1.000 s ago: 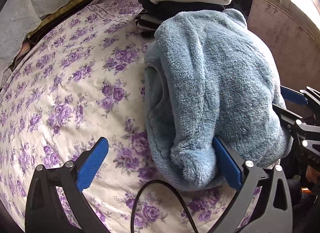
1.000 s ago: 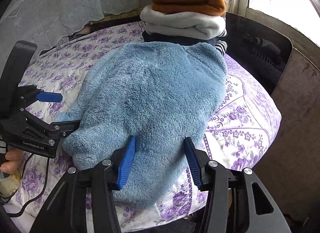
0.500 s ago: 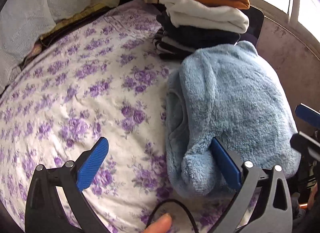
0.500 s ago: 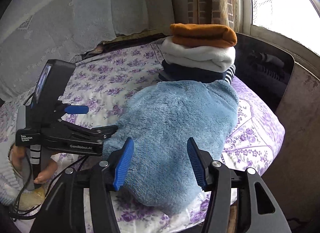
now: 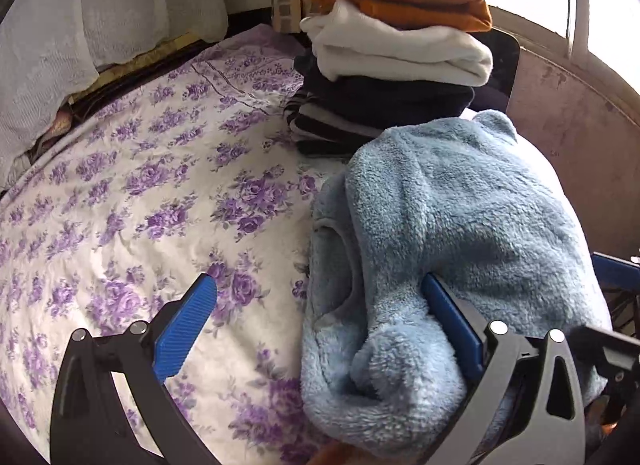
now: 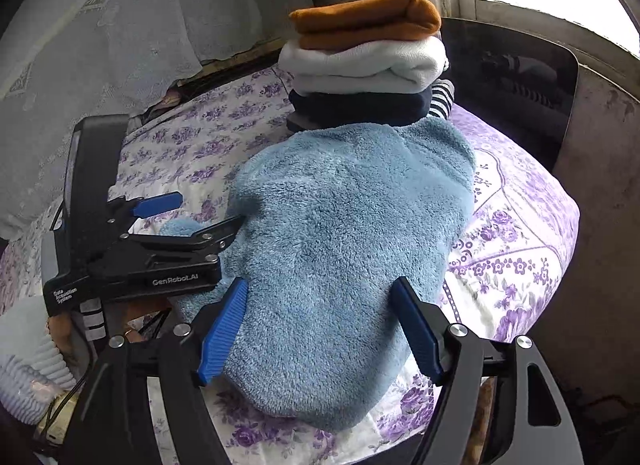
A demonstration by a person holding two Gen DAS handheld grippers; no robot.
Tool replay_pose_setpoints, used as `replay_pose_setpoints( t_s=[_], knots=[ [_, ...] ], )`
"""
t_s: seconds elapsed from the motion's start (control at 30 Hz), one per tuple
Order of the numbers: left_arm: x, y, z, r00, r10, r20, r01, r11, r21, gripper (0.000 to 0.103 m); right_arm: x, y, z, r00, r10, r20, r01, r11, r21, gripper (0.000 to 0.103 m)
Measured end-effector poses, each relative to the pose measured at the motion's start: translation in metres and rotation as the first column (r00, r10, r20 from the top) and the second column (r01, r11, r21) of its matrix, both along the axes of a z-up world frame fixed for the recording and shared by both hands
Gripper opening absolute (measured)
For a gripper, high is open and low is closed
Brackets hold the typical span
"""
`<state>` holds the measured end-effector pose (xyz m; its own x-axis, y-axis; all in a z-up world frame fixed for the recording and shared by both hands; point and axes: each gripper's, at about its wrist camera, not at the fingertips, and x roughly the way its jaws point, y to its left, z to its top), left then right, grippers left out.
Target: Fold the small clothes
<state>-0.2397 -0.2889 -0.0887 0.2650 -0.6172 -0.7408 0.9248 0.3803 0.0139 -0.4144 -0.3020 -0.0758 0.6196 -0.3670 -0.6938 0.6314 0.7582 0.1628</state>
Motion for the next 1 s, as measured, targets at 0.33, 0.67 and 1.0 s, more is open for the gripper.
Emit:
replay_pose_setpoints(
  t_s=[0.33, 0.67, 1.0],
  knots=[
    [-0.028, 0.017, 0.008, 0.988, 0.036, 0.148, -0.044, 0.997, 0.056, 0.098, -0.013, 0.0, 0.013, 0.999, -0.018, 0.028, 0.018, 1.0, 0.01, 0.075],
    [-0.026, 0.037, 0.017, 0.985, 0.08, -0.151, -0.064, 0.992, 0.111, 0.098, -0.023, 0.009, 0.045, 0.983, -0.058, 0.174, 0.053, 0.998, 0.031, 0.081],
    [-0.055, 0.04, 0.036, 0.856, 0.183, -0.484, -0.146, 0.983, 0.115, 0.098, -0.024, 0.04, 0.073, 0.896, -0.21, 0.39, 0.255, 0.965, -0.066, 0.089]
  ],
)
